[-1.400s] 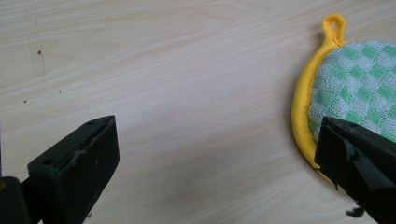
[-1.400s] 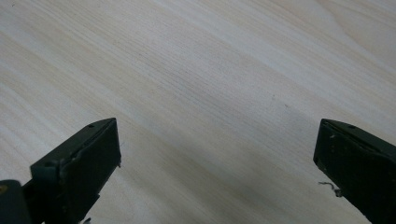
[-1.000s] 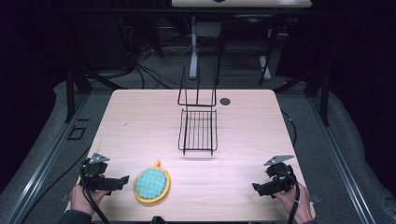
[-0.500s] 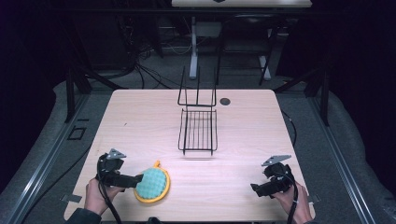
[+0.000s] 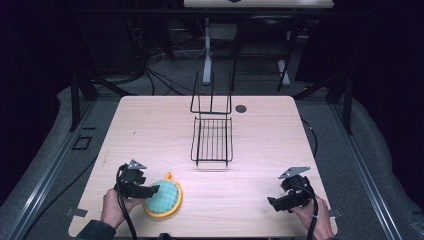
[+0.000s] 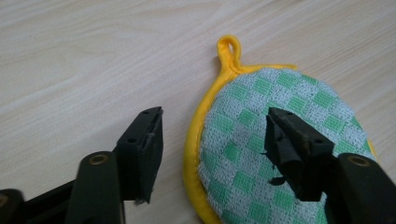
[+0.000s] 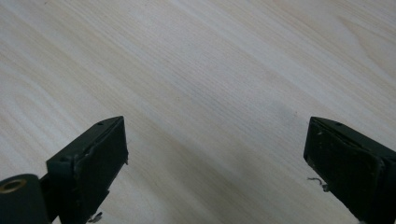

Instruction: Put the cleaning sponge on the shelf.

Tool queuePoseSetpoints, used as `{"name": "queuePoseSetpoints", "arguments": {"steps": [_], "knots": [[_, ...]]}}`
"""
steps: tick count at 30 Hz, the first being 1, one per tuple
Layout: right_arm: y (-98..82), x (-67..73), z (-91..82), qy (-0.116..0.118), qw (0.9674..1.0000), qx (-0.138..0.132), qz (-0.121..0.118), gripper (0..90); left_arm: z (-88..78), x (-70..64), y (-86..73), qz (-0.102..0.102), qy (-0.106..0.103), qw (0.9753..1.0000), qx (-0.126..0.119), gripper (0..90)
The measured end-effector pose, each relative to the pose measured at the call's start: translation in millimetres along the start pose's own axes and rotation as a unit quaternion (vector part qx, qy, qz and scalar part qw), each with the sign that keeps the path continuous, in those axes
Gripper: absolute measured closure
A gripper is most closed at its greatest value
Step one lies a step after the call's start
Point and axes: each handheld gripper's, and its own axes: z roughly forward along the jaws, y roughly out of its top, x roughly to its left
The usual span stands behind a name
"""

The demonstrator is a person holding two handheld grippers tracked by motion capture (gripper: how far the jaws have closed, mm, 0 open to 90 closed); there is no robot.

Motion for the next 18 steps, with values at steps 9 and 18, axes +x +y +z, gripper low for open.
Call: {"name": "queuePoseSetpoints", "arguments": {"steps": [9,18], "knots": [[0.7,0.3,-1.1,0.003,1.0,-0.003,-0.004,7.3,14.3,-5.5,8.4,0.002,-0.02,0.9997,0.014,56.4],[0.3,0.8,0.2,0.005,1.0,0.0,-0.007,8.8,18.1,-6.1,3.5,0.001,-0.028,0.9995,0.011,68.2]]}}
